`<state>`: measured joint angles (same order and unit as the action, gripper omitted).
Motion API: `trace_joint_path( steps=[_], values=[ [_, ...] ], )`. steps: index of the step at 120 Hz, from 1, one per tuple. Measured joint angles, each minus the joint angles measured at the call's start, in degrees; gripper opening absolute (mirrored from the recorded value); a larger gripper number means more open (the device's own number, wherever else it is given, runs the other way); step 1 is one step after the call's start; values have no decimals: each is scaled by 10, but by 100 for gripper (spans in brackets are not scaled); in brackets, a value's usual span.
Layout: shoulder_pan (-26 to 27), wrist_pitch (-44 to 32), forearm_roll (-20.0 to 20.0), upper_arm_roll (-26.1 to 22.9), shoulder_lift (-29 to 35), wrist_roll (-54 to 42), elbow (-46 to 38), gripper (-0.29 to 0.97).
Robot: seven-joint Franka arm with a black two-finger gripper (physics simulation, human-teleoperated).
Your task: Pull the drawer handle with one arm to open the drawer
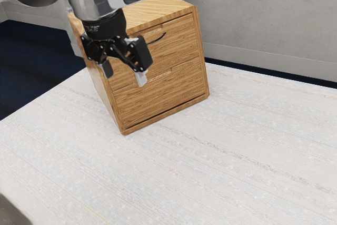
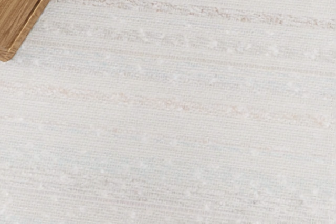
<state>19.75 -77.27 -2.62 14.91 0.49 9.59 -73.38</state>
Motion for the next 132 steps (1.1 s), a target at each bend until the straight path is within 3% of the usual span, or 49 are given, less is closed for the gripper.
trace_joint_path(
  steps=[25,56,108,132],
  values=[
    [60,-19,-1,-1,3,9,-14,68],
    [57,-42,-1,-22,1,17,-85,68],
    [-21,-171,-94,-45,-8,-113,-70,68],
    [-80,-189,-122,-50,-82,-153,-1,68]
  ],
)
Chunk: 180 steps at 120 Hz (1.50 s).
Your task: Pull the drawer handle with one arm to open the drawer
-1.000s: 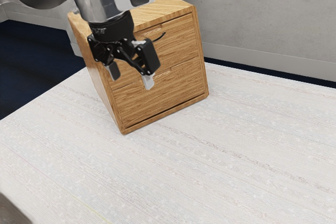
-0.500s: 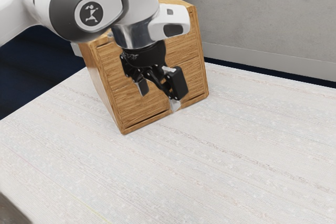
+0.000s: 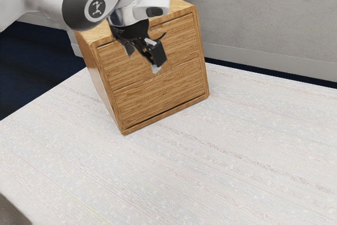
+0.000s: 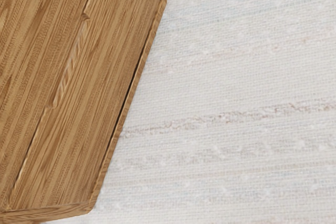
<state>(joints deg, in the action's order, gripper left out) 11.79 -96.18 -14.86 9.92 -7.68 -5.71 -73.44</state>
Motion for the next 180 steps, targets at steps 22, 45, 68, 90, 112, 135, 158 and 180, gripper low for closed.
trace_joint_path(
  steps=[22,45,68,90,112,135,158,180],
  values=[
    [15,4,-5,-1,-49,-22,49,68],
    [12,26,-7,0,-112,-39,138,68],
    [-6,57,-7,2,-172,-51,227,68],
    [-27,74,-7,0,-204,-62,266,68],
    [-36,84,-5,-1,-234,-71,304,68],
    [-50,91,-4,-6,-255,-78,334,68],
    [-78,92,-4,-30,-269,-84,355,68],
    [-90,86,-4,-46,-287,-90,381,68]
  ],
)
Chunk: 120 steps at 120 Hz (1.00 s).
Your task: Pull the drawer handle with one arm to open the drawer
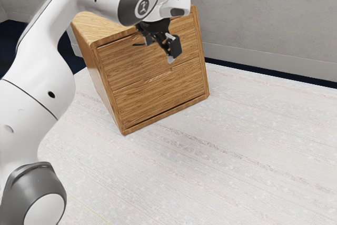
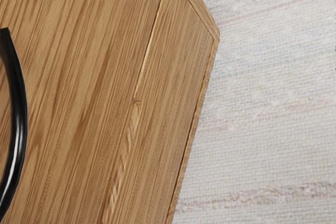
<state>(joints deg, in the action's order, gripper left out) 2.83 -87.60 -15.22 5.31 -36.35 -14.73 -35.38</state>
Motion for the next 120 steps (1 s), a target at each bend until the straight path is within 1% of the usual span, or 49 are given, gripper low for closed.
trace_joint_path(
  steps=[21,50,85,120],
  values=[
    [-5,-13,-1,-6,-15,-5,12,68],
    [-8,-21,-2,-8,-18,-11,24,68],
    [-8,-35,-37,-8,-42,-21,43,68],
    [-17,-43,-46,-13,-60,-30,54,68]
  ],
)
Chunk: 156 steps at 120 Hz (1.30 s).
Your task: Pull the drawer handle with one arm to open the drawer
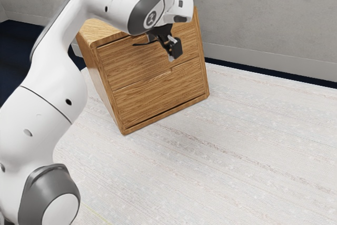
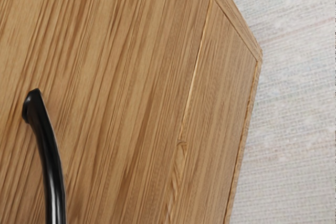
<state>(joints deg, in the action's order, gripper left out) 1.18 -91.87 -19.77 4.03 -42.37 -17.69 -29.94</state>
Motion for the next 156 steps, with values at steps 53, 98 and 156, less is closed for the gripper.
trace_joint_path(
  steps=[53,98,156],
  values=[
    [4,2,-2,-4,16,-8,-21,67],
    [18,4,0,-4,33,-11,-52,68],
    [32,8,3,-14,62,-13,-91,69]
  ],
)
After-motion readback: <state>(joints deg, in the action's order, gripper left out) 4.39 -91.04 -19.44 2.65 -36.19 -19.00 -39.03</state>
